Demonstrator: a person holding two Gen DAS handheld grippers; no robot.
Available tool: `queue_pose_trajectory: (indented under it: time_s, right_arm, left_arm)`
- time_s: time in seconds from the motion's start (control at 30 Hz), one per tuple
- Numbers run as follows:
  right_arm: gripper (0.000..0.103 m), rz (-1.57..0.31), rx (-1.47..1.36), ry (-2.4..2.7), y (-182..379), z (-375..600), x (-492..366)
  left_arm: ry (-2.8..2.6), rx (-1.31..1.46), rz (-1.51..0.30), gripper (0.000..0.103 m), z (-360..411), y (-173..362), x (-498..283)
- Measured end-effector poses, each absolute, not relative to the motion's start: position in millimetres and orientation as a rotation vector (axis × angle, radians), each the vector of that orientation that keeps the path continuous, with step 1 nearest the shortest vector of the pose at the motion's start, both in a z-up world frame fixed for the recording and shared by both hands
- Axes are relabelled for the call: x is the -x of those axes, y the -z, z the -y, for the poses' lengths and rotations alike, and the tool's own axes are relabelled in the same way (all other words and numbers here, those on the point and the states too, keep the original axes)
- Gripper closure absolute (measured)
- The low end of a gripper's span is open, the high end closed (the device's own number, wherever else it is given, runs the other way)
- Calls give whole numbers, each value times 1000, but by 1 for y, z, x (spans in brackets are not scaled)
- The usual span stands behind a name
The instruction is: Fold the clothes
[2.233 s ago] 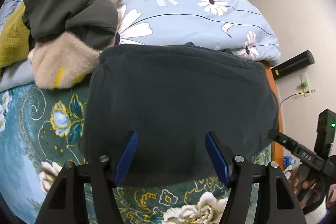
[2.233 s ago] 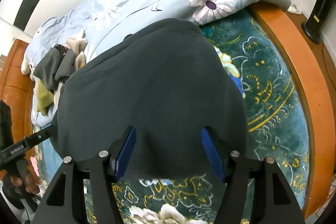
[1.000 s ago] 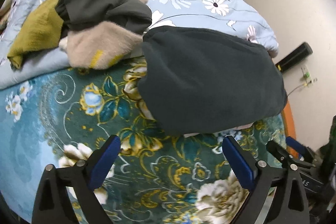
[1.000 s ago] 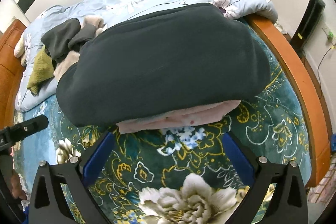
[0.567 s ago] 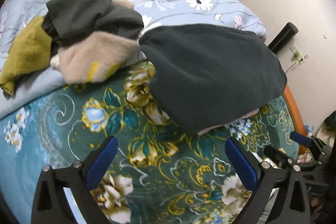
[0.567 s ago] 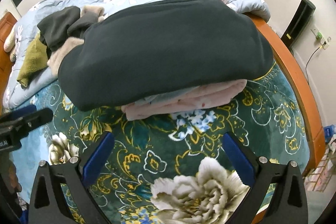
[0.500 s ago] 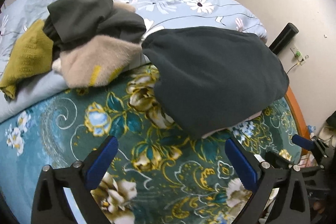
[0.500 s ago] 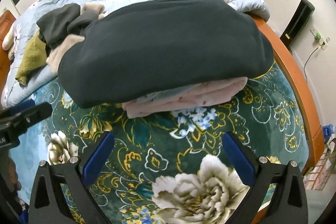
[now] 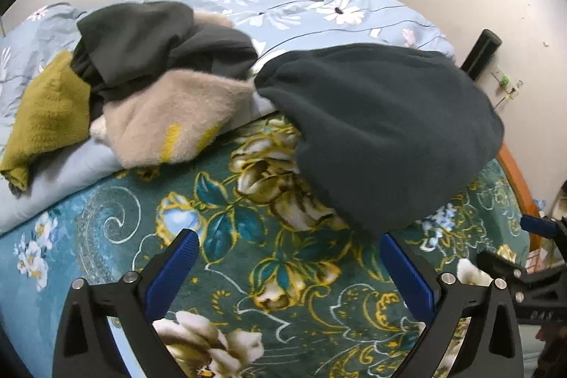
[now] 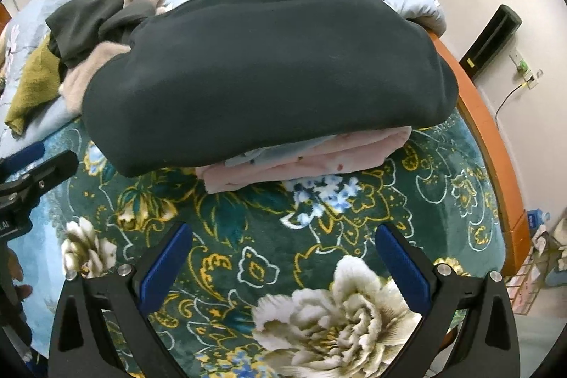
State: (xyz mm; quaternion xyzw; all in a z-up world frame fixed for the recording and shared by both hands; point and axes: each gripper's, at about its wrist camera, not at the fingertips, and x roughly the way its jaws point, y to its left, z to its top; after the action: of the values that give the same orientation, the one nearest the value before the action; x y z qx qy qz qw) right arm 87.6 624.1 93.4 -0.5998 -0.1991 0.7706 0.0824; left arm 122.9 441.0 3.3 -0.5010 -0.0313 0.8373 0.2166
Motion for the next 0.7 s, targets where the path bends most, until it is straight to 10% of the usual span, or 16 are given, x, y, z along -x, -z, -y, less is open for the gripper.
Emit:
queue_pose_trajectory:
  time_s: [0.7]
  right_arm:
    - [0, 713, 1879, -2247, -69, -614, -88]
  left_arm:
    - [-2230, 1442, 19, 0, -453, 20, -125]
